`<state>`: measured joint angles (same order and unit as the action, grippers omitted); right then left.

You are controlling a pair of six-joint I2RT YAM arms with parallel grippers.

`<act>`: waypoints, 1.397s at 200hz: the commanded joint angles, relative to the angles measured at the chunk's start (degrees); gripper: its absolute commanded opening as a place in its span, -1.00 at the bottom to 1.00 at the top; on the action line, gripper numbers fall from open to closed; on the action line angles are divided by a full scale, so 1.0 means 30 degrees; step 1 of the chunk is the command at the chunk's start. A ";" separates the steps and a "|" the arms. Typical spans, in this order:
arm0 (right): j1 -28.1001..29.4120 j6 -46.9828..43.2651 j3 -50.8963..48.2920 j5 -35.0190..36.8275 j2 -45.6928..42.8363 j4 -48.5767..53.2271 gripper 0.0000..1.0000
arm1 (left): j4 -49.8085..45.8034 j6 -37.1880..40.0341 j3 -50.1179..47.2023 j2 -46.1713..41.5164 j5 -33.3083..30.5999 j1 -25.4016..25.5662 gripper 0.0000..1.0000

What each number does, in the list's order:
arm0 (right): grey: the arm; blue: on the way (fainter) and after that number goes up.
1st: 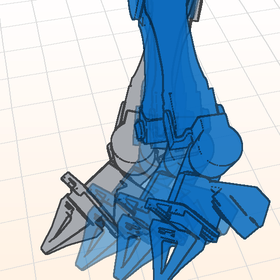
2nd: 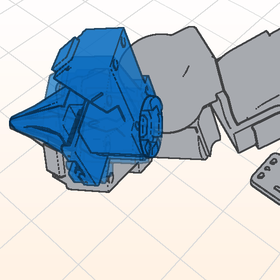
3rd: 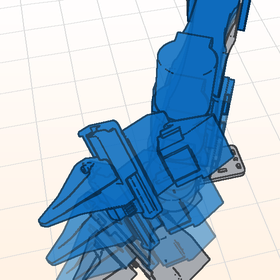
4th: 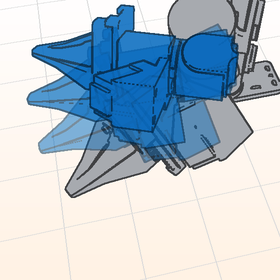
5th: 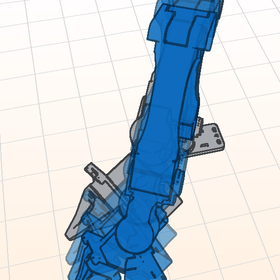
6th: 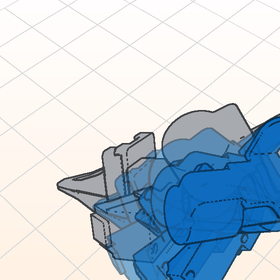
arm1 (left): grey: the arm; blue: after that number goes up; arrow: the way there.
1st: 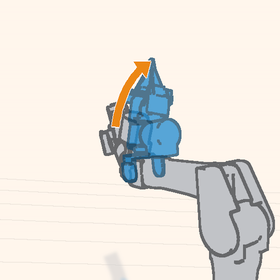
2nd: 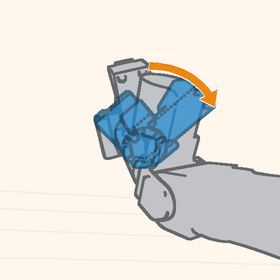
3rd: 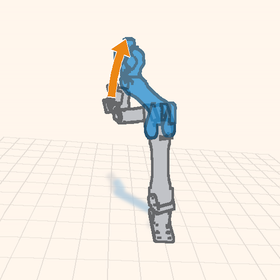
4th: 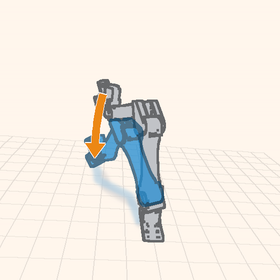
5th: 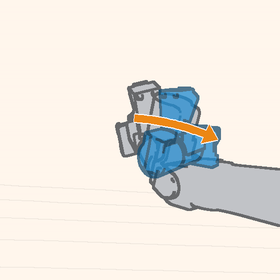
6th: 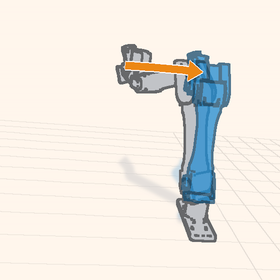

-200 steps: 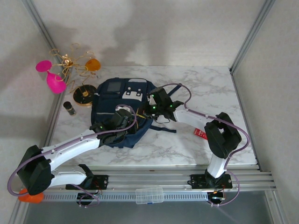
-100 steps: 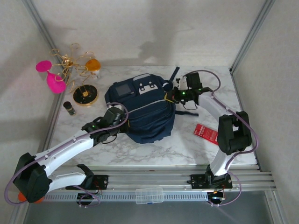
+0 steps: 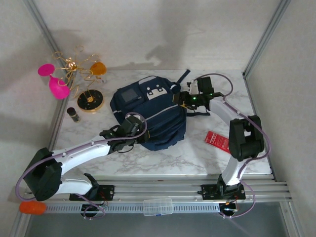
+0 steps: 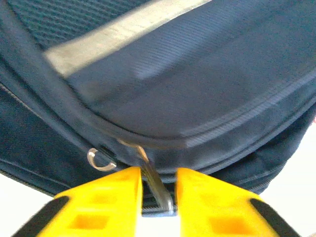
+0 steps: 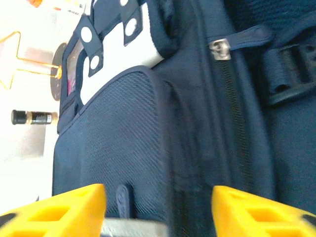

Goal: Pack books, pencil case, and school supplies into a backpack

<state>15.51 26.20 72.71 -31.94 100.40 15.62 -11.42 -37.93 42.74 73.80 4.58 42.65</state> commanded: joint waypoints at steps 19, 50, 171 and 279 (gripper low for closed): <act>-0.3135 0.0743 -0.4643 0.6174 -0.5435 0.2664 0.78 | -0.0579 -0.1597 0.0647 -0.1587 -0.0299 0.1081 -0.33; -0.7235 0.1431 -0.8773 0.6555 -0.7946 0.1607 0.97 | 0.4660 -0.5395 -0.0566 -0.0778 0.0114 0.3612 -0.19; -0.9454 0.5615 -1.5324 0.5163 -1.1647 0.0194 0.97 | 1.1537 -1.0440 0.5744 1.1931 0.1546 0.6700 -0.19; -0.8718 0.1118 -1.2369 0.5385 -0.9406 0.2023 0.97 | 1.0135 -0.9598 1.1889 1.7650 0.0688 0.5591 -0.66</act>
<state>-9.82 39.62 31.70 -16.62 66.67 19.29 20.34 -68.51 73.65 123.76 7.84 60.51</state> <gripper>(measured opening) 0.987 0.178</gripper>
